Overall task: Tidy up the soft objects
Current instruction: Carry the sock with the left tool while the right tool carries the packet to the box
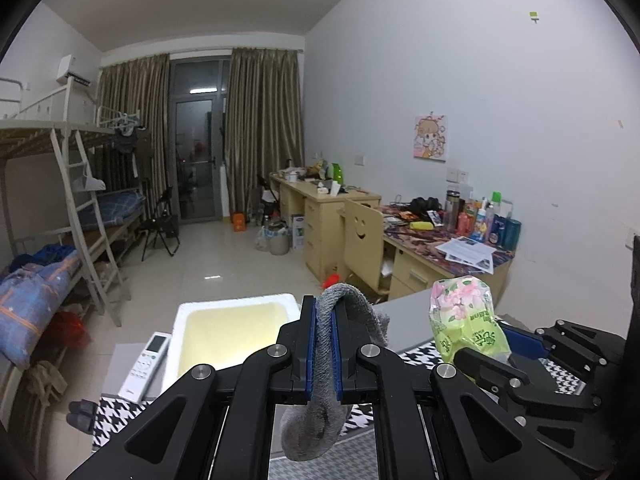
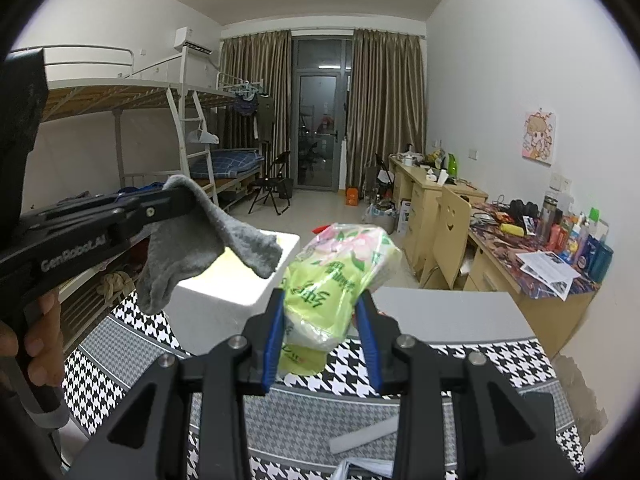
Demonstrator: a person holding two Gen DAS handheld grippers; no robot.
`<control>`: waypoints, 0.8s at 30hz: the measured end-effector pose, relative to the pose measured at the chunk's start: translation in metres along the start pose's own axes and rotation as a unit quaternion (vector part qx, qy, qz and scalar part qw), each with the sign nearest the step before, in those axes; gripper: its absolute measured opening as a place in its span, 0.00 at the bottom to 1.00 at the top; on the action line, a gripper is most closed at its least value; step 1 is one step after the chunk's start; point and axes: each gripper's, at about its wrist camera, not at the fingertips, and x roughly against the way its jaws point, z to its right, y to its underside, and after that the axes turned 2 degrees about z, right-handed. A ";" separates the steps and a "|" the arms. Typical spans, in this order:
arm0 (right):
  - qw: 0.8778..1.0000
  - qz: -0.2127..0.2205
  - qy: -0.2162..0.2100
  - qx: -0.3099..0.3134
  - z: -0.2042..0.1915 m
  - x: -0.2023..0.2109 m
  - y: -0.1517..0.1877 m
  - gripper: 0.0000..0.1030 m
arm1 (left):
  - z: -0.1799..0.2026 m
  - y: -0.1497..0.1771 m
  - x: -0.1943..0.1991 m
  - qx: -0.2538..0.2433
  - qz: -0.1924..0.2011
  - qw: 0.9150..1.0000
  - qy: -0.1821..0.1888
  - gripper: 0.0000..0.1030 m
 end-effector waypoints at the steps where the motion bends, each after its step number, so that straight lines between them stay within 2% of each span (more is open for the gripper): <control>1: 1.000 0.001 -0.003 0.001 -0.002 -0.002 -0.003 0.38 | -0.002 -0.001 -0.002 0.000 0.000 1.000 -0.003 0.07; 9: 1.000 0.005 -0.011 0.011 -0.008 -0.014 -0.016 0.38 | -0.013 -0.009 -0.014 0.000 0.006 1.000 -0.029 0.07; 24: 1.000 -0.003 -0.021 0.018 -0.013 -0.038 -0.025 0.38 | -0.038 -0.011 -0.046 0.013 -0.009 0.998 -0.066 0.07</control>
